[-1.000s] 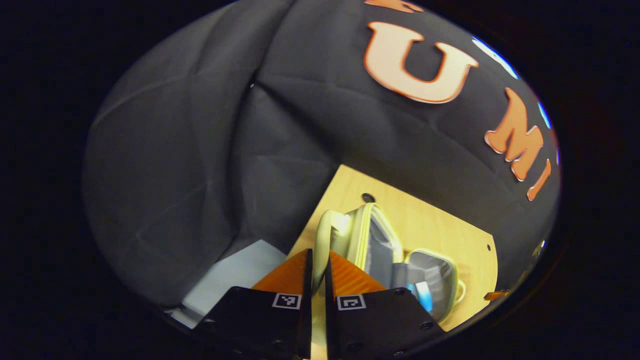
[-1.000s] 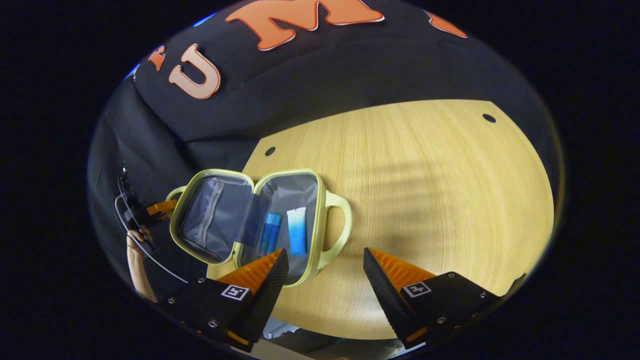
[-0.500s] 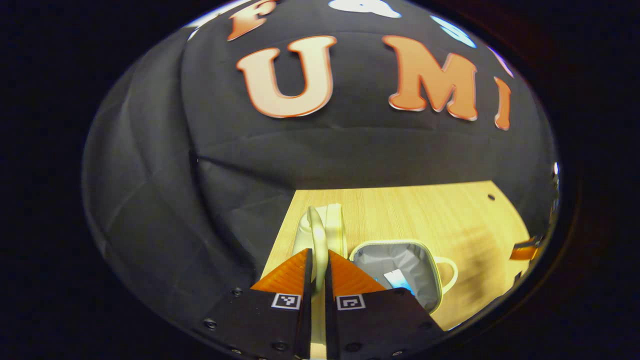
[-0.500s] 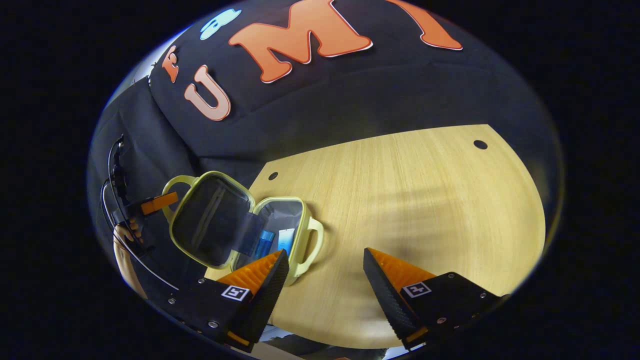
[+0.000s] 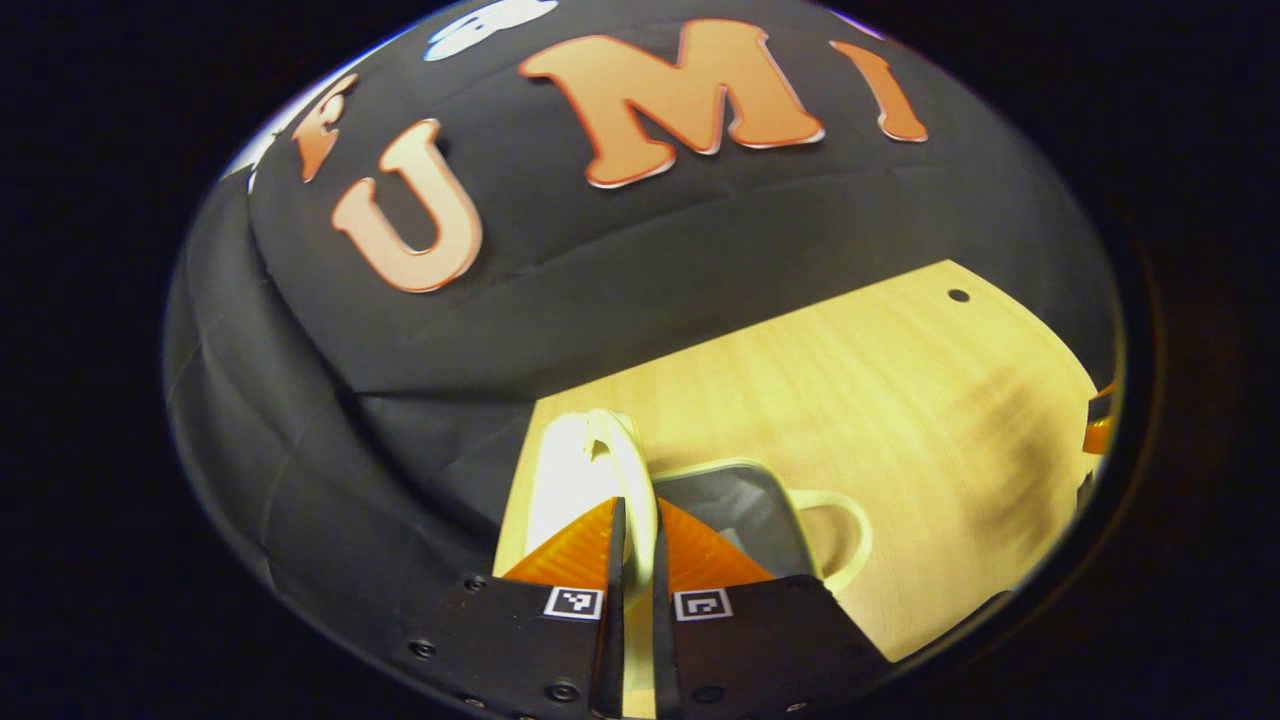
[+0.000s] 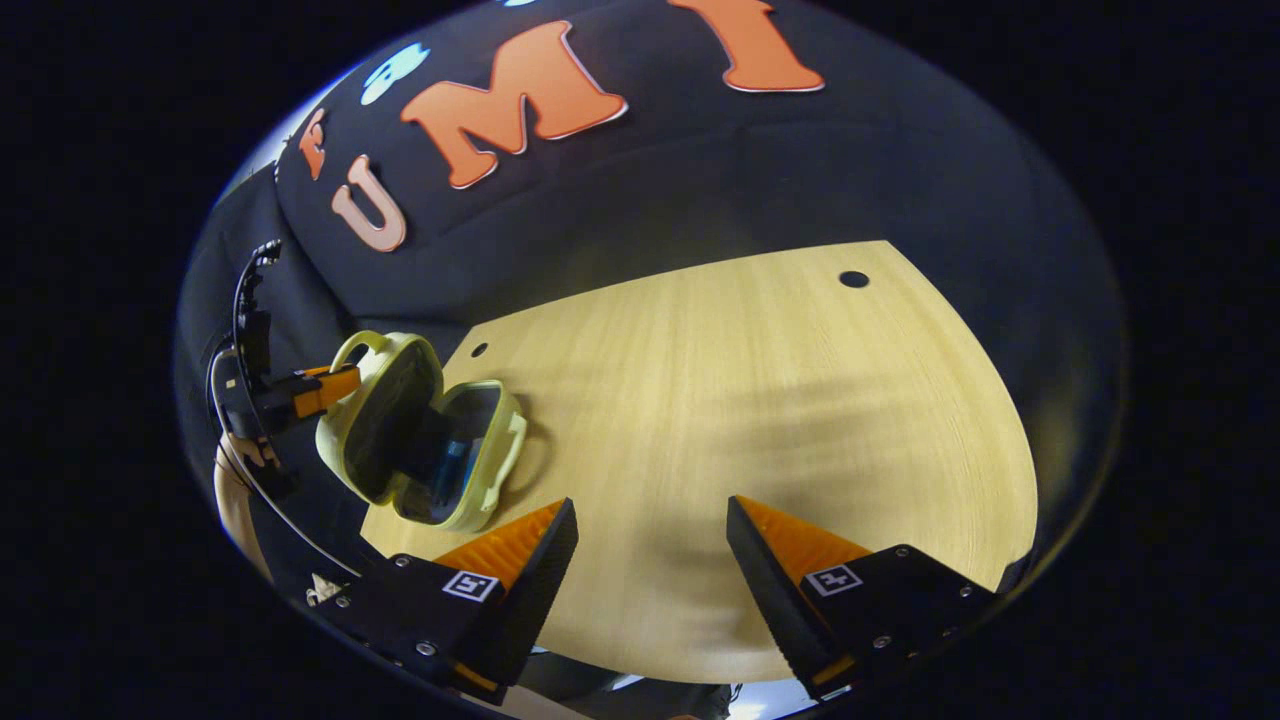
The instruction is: First open the suitcase, pack the skin care products into it, and then close the suitcase.
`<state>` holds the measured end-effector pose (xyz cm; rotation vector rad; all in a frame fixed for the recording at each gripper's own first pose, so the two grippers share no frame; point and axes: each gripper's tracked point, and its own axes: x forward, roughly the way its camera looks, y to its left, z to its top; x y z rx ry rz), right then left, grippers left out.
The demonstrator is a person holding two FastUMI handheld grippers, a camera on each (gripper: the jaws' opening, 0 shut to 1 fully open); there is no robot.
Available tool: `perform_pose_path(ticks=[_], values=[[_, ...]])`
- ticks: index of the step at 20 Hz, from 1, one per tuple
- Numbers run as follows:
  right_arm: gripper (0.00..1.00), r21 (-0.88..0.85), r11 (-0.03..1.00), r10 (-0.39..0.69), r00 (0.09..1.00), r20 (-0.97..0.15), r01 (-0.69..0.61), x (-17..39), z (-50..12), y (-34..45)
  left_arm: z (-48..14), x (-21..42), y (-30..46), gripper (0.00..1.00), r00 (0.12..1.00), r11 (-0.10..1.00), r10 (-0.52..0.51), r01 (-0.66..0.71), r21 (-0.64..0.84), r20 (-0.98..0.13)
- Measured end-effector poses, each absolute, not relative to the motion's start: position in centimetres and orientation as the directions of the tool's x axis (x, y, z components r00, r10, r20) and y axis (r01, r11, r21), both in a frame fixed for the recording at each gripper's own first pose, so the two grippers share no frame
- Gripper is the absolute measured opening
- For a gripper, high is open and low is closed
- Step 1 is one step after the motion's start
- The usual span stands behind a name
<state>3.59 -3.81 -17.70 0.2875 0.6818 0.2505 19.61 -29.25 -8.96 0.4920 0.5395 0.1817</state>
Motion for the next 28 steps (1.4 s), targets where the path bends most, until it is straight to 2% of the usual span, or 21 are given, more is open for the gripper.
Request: perform_pose_path(ticks=[4,5,8,10,12,14,16,17,18,19,22,25,27,28], values=[[0.96,0.343,0.937,0.273,0.754,-0.597,-0.068,2.8,-19.3,-7.4,-15.4,22.6,-34.9,0.11,0.795,0.901,0.188,0.095,0.424,-0.577],[0.95,0.343,0.937,0.267,0.756,-0.598,-0.060,2.7,-19.4,-7.8,-17.1,23.0,-36.0,0.08,0.773,0.915,0.171,0.105,0.389,-0.611],[0.96,0.348,0.936,0.265,0.752,-0.603,-0.050,1.9,-19.9,-8.5,-20.6,23.9,-36.7,0.08,0.727,0.935,0.165,0.100,0.341,-0.667],[0.95,0.354,0.934,0.269,0.746,-0.609,-0.048,1.7,-20.2,-8.6,-23.0,25.0,-37.0,0.08,0.705,0.920,0.186,0.119,0.373,-0.684],[0.95,0.357,0.933,0.272,0.741,-0.614,-0.047,1.2,-20.6,-8.7,-22.3,25.2,-37.5,0.08,0.710,0.864,0.231,0.165,0.476,-0.665],[0.96,0.360,0.932,0.273,0.742,-0.613,-0.046,1.0,-20.6,-8.9,-22.0,25.6,-37.4,0.13,0.700,0.841,0.257,0.177,0.511,-0.667],[0.95,0.367,0.929,0.273,0.748,-0.605,-0.043,1.1,-20.4,-9.1,-22.6,25.3,-37.4,0.19,0.680,0.880,0.215,0.176,0.440,-0.701],[0.96,0.364,0.931,0.268,0.754,-0.600,-0.041,1.2,-20.2,-9.3,-22.7,24.8,-37.4,0.30,0.673,0.909,0.182,0.163,0.384,-0.717],[0.96,0.358,0.933,0.262,0.760,-0.595,-0.041,1.4,-20.0,-9.5,-21.9,24.2,-38.0,0.33,0.679,0.937,0.145,0.140,0.321,-0.720],[0.96,0.351,0.935,0.255,0.766,-0.590,-0.042,1.6,-19.7,-9.7,-20.9,23.2,-38.9,0.43,0.686,0.963,0.093,0.120,0.239,-0.722],[0.95,0.305,0.950,0.230,0.795,-0.561,-0.060,2.5,-18.4,-10.2,-15.9,22.9,-41.2,1.00,0.790,0.998,0.005,0.037,0.056,-0.613],[0.96,0.244,0.966,0.203,0.833,-0.515,-0.084,4.3,-15.9,-10.1,-7.5,23.1,-42.7,0.99,0.903,1.000,-0.022,0.012,-0.025,-0.429],[0.96,0.213,0.972,0.188,0.866,-0.464,-0.096,5.6,-13.5,-9.8,-2.4,22.8,-43.5,0.97,0.942,0.998,-0.037,0.017,-0.061,-0.333],[0.96,0.202,0.974,0.184,0.882,-0.434,-0.104,6.4,-12.3,-9.4,-2.2,23.3,-43.3,0.97,0.955,0.997,-0.037,0.018,-0.069,-0.294]])
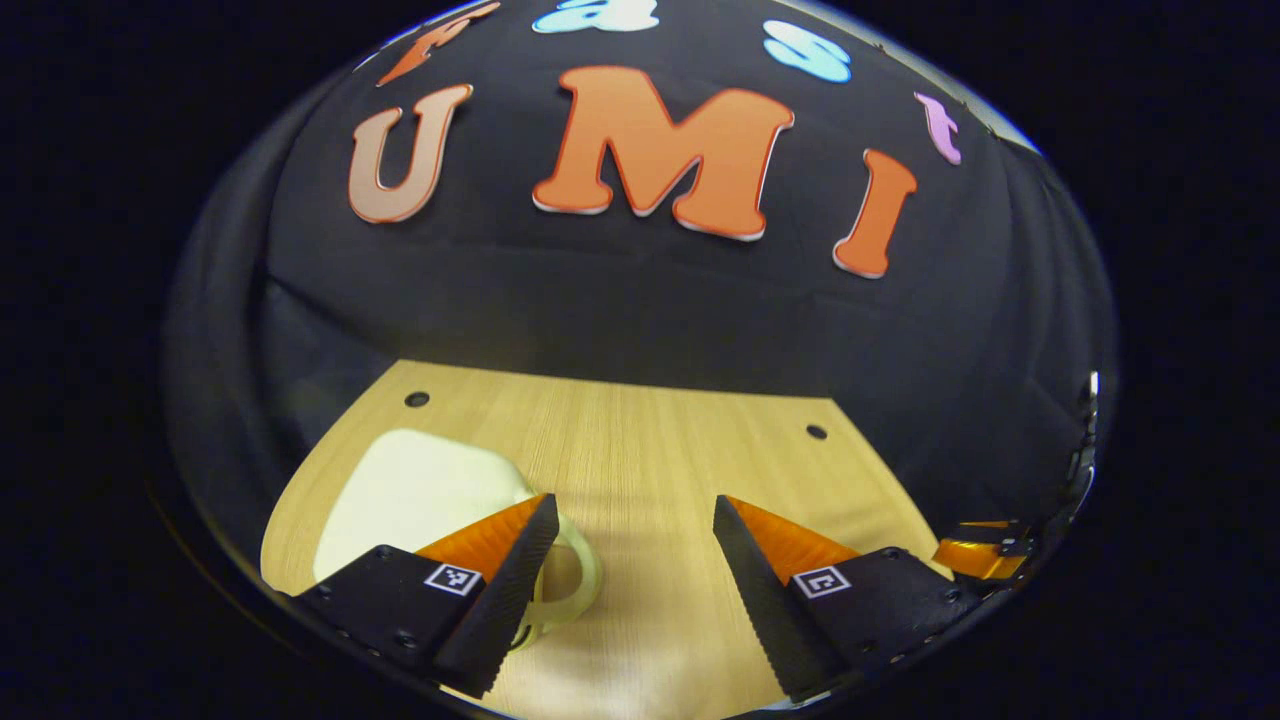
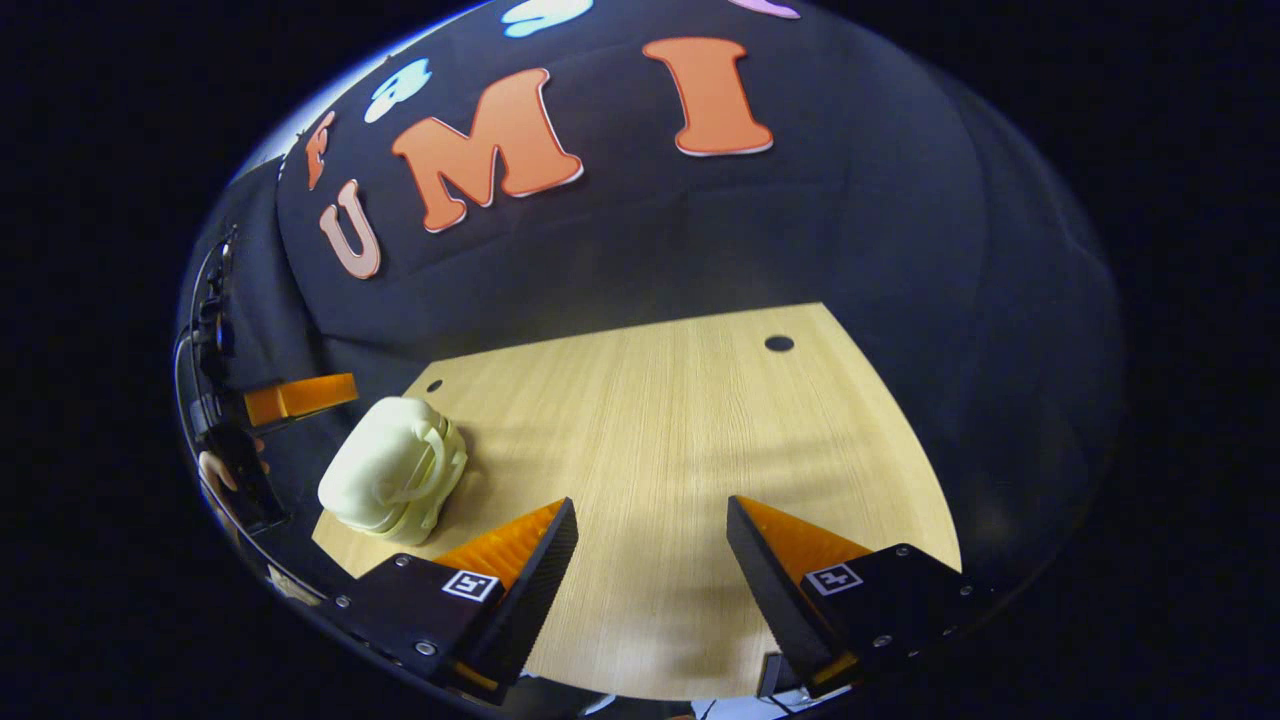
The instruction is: First open the suitcase, pack the skin care products into it, and then close the suitcase.
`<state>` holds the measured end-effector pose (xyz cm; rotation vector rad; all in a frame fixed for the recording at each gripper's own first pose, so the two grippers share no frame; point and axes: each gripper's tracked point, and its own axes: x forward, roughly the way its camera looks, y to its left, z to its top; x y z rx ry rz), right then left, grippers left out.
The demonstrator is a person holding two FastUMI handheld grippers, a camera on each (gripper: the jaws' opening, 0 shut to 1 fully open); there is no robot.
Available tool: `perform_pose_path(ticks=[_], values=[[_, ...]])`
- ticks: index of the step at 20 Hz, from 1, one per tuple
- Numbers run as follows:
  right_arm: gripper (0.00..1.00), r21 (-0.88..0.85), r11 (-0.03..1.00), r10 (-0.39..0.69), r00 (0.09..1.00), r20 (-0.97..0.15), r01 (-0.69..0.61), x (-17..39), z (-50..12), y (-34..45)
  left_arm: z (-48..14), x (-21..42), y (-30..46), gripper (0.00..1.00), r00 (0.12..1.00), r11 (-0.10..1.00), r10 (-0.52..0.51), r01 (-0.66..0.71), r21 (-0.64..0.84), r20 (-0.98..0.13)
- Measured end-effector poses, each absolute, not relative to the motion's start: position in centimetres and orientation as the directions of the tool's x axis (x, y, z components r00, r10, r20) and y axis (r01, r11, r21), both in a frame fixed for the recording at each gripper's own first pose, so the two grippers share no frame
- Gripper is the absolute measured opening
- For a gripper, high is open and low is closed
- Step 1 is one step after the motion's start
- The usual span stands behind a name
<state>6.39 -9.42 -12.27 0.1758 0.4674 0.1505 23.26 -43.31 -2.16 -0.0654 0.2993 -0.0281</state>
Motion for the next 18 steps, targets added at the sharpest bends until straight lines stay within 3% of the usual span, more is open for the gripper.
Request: perform_pose_path(ticks=[6,12,18], values=[[0.96,0.160,0.980,0.153,0.954,-0.258,-0.114,9.0,-5.4,-7.1,6.8,21.1,-40.0,0.97,0.999,1.000,-0.002,0.001,-0.017,-0.042],[0.95,0.127,0.987,0.117,0.986,-0.120,-0.102,8.3,-2.0,-4.2,10.8,20.4,-37.6,0.97,0.995,1.000,0.005,-0.006,0.009,0.103],[0.96,0.120,0.989,0.098,0.994,-0.050,-0.092,6.9,-2.0,-2.4,9.3,20.4,-36.8,0.97,0.993,0.996,-0.088,0.086,0.025,0.077]])
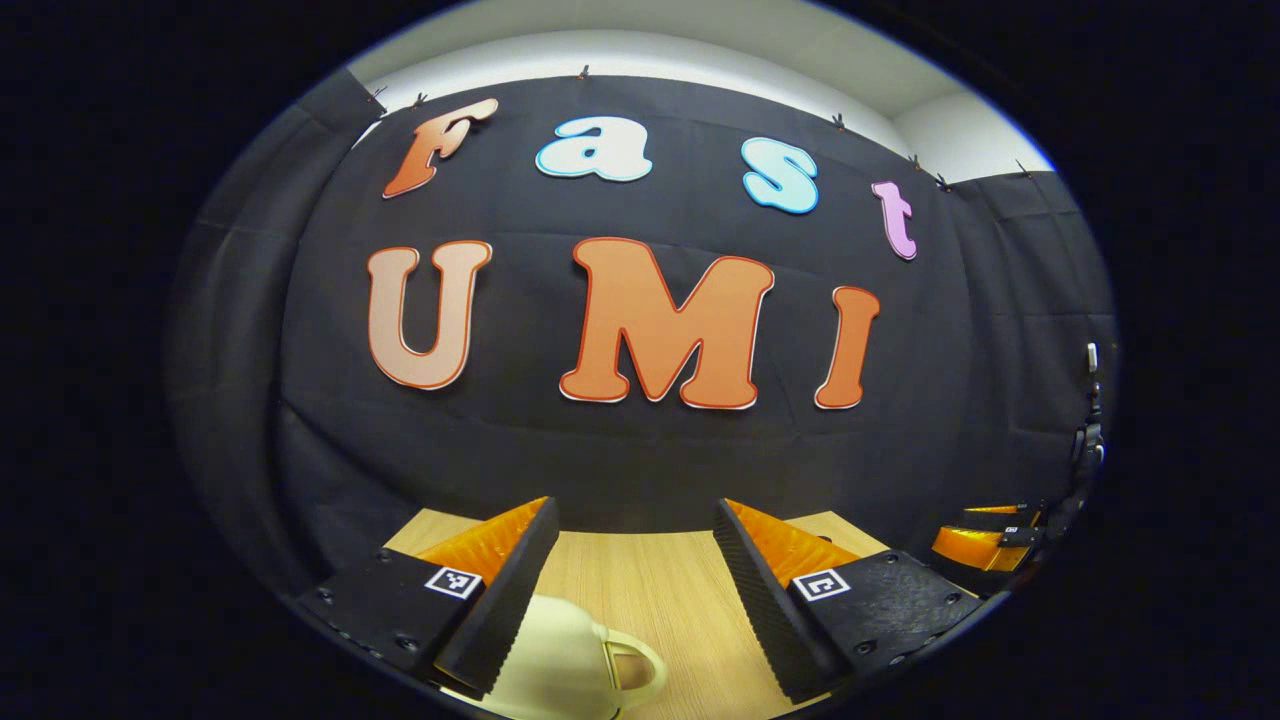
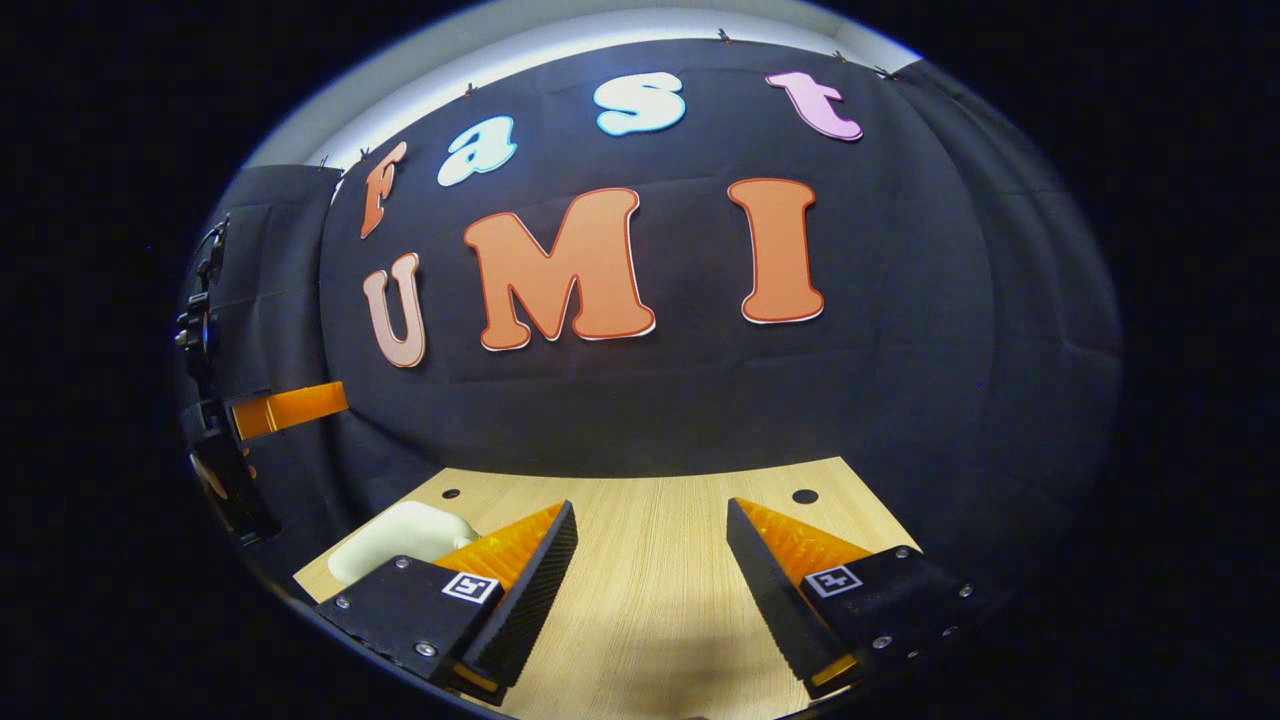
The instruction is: First open the suitcase, pack the skin care products into it, and then close the suitcase.
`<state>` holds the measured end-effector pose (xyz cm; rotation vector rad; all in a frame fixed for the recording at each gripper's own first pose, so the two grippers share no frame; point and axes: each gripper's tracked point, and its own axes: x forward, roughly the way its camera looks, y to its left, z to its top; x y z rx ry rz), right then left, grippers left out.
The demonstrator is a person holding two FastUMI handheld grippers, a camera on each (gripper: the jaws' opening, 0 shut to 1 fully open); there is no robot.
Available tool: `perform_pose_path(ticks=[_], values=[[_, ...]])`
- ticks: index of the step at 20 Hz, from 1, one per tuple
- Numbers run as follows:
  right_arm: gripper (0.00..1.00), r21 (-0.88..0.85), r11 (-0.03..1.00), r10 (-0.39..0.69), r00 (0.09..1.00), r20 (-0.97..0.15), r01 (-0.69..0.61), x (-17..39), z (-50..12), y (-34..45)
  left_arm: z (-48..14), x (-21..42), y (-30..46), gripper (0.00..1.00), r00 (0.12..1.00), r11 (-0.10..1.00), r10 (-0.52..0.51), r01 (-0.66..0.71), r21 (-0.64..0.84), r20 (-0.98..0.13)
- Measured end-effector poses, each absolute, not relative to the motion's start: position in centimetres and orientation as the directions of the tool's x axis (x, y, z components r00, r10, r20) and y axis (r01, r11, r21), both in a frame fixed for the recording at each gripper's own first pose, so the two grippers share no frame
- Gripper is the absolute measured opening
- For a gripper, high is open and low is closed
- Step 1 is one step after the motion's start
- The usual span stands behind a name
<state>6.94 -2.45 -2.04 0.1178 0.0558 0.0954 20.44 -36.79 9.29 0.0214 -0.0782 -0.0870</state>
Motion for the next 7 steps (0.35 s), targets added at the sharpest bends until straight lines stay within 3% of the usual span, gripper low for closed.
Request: perform_pose_path(ticks=[7], values=[[0.95,0.113,0.989,0.097,0.994,-0.054,-0.091,5.91,-1.63,-1.44,10.10,20.34,-35.94,0.97,0.989,0.992,-0.113,0.106,0.069,0.093]])
